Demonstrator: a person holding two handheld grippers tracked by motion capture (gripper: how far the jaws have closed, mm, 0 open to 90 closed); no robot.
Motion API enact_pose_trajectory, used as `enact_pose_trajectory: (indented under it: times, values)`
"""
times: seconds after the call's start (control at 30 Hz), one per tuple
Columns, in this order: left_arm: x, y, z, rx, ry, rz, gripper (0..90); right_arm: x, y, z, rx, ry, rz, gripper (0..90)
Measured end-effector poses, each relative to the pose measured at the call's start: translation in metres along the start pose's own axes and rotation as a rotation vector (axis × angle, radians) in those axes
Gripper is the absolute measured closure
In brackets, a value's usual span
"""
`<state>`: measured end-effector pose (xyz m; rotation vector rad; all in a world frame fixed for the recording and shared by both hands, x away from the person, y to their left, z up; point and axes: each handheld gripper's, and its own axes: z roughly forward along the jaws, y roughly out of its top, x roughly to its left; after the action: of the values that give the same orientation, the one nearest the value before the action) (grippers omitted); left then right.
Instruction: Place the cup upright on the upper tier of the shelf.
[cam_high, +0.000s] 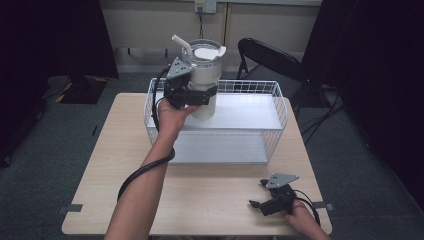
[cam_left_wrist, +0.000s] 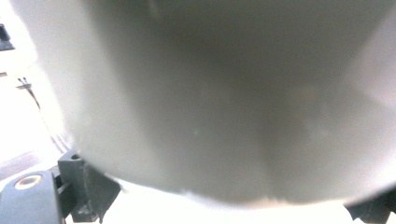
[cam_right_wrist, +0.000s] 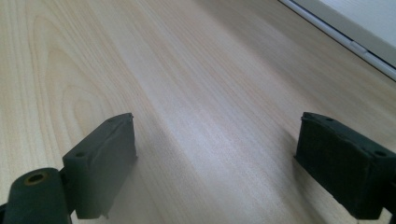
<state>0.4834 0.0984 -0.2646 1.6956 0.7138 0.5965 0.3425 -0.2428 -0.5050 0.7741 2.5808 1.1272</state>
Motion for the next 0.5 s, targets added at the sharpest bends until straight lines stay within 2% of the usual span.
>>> enact_pose_trajectory:
  times: [0.07, 0.1, 0.23, 0.37, 0.43, 0.5]
  values:
    - [0.000, 0.000, -0.002, -0.002, 0.006, -0.007, 9.3, 0.000, 0.000, 0.000, 0.000, 0.000, -0.001, 11.4]
    - [-0.001, -0.001, -0.003, -0.001, 0.008, 0.002, 9.4, 0.000, 0.000, 0.000, 0.000, -0.001, -0.001, 11.5]
    - [0.000, -0.002, -0.007, -0.004, 0.008, -0.015, 9.5, 0.000, 0.000, -0.001, 0.000, 0.000, -0.002, 11.5]
    - [0.003, -0.008, -0.006, 0.016, -0.016, -0.078, 8.6, 0.001, -0.001, -0.001, 0.001, 0.000, -0.001, 11.5]
    - [0.000, -0.010, -0.006, 0.014, -0.007, -0.052, 8.7, 0.001, -0.001, -0.001, 0.001, 0.000, -0.002, 11.5]
    - [-0.002, -0.012, -0.007, 0.033, 0.006, -0.032, 9.0, 0.001, -0.001, -0.001, 0.000, -0.001, -0.001, 11.4]
